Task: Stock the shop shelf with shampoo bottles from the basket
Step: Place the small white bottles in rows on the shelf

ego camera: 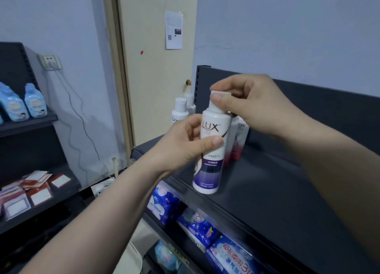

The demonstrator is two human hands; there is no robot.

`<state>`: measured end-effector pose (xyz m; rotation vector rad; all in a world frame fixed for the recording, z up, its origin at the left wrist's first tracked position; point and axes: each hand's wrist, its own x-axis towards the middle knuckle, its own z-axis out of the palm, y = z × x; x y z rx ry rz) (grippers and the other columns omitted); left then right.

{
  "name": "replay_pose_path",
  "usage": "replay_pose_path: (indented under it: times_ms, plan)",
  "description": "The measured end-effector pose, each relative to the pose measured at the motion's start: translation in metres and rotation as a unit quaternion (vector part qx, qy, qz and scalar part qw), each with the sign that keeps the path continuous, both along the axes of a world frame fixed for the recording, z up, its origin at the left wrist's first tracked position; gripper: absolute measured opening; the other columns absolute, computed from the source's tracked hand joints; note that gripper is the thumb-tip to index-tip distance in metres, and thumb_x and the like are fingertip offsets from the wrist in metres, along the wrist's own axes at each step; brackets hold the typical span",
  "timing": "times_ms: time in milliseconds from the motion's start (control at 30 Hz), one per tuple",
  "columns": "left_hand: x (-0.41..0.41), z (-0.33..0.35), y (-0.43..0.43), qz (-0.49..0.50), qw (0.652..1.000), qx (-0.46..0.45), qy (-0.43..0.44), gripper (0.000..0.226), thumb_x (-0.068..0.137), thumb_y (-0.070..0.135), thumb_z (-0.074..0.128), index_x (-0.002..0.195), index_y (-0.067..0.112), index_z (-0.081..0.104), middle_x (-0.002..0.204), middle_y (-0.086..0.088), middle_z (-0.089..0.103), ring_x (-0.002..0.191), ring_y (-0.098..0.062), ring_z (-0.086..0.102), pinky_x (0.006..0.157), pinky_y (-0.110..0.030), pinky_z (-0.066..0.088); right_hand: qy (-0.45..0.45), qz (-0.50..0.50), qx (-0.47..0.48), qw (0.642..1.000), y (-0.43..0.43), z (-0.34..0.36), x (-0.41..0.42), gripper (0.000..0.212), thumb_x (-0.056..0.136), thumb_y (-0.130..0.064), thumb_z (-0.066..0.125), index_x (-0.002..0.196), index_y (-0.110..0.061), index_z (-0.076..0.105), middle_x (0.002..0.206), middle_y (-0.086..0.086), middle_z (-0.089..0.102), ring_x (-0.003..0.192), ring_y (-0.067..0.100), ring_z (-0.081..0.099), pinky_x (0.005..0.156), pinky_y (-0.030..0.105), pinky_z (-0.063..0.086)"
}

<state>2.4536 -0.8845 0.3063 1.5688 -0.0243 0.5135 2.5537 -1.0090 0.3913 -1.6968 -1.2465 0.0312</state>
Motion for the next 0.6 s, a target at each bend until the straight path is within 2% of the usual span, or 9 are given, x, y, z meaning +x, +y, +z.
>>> replay_pose_path:
  times_ms: [67, 133, 200, 267, 367, 500, 600]
  plan:
    - [-0.012, 0.007, 0.019, 0.066, 0.998, -0.002, -0.013, 0.042, 0.081, 0.001, 0.064, 0.122, -0.002, 0.054, 0.088, 0.0, 0.073, 0.077, -0.009, 0.069, 0.067, -0.02, 0.055, -0.014, 0.01, -0.012, 1.0, 0.016, 0.016, 0.008, 0.008, 0.089, -0.025, 0.067, 0.096, -0.023, 0.069, 0.09, -0.002, 0.072, 0.08, 0.006, 0.064, 0.081, 0.028, 0.053]
    - [-0.021, 0.013, 0.043, 0.138, 0.99, -0.023, -0.021, 0.051, 0.075, 0.015, 0.068, 0.122, 0.001, 0.056, 0.091, -0.002, 0.073, 0.08, -0.013, 0.07, 0.07, -0.026, 0.058, -0.064, -0.015, -0.035, 0.997, 0.039, 0.03, 0.024, 0.019, 0.091, -0.026, 0.064, 0.108, -0.022, 0.067, 0.098, -0.011, 0.067, 0.082, -0.003, 0.059, 0.084, 0.021, 0.047]
    - [-0.025, 0.014, 0.068, 0.195, 0.98, -0.038, -0.018, 0.057, 0.072, 0.023, 0.071, 0.123, 0.004, 0.056, 0.094, -0.002, 0.073, 0.083, -0.015, 0.07, 0.07, -0.029, 0.058, -0.134, -0.056, -0.104, 0.984, 0.067, 0.039, 0.047, 0.03, 0.092, -0.025, 0.061, 0.121, -0.021, 0.063, 0.112, -0.006, 0.063, 0.096, 0.004, 0.059, 0.088, 0.02, 0.04]
    - [-0.023, 0.015, 0.087, 0.225, 0.974, -0.034, -0.002, 0.051, 0.078, 0.021, 0.071, 0.124, 0.006, 0.056, 0.1, -0.006, 0.072, 0.088, -0.019, 0.07, 0.073, -0.031, 0.056, -0.191, -0.073, -0.194, 0.959, 0.099, 0.038, 0.069, 0.037, 0.093, -0.023, 0.059, 0.13, -0.02, 0.058, 0.123, 0.0, 0.06, 0.113, 0.015, 0.056, 0.093, 0.022, 0.038]
    - [-0.017, 0.013, 0.105, 0.243, 0.969, -0.033, 0.011, 0.041, 0.084, 0.013, 0.069, 0.122, 0.007, 0.055, 0.104, -0.009, 0.07, 0.091, -0.02, 0.069, 0.073, -0.03, 0.055, -0.249, -0.061, -0.31, 0.916, 0.141, 0.023, 0.088, 0.045, 0.094, -0.024, 0.058, 0.138, -0.021, 0.05, 0.133, 0.002, 0.055, 0.121, 0.02, 0.052, 0.098, 0.025, 0.036]
    - [-0.012, 0.011, 0.117, 0.249, 0.968, -0.037, 0.012, 0.038, 0.084, 0.013, 0.069, 0.12, 0.009, 0.057, 0.105, -0.01, 0.07, 0.094, -0.023, 0.068, 0.077, -0.033, 0.055, -0.284, -0.048, -0.4, 0.87, 0.174, 0.002, 0.099, 0.047, 0.093, -0.025, 0.059, 0.138, -0.018, 0.049, 0.138, 0.004, 0.051, 0.122, 0.021, 0.05, 0.102, 0.03, 0.038]
    - [-0.011, 0.008, 0.12, 0.247, 0.968, -0.042, 0.008, 0.038, 0.083, 0.012, 0.069, 0.119, 0.008, 0.057, 0.1, -0.007, 0.071, 0.086, -0.017, 0.07, 0.072, -0.028, 0.057, -0.274, -0.058, -0.379, 0.882, 0.182, -0.003, 0.106, 0.032, 0.088, -0.021, 0.063, 0.12, -0.017, 0.063, 0.122, 0.004, 0.059, 0.103, 0.019, 0.054, 0.085, 0.027, 0.042]
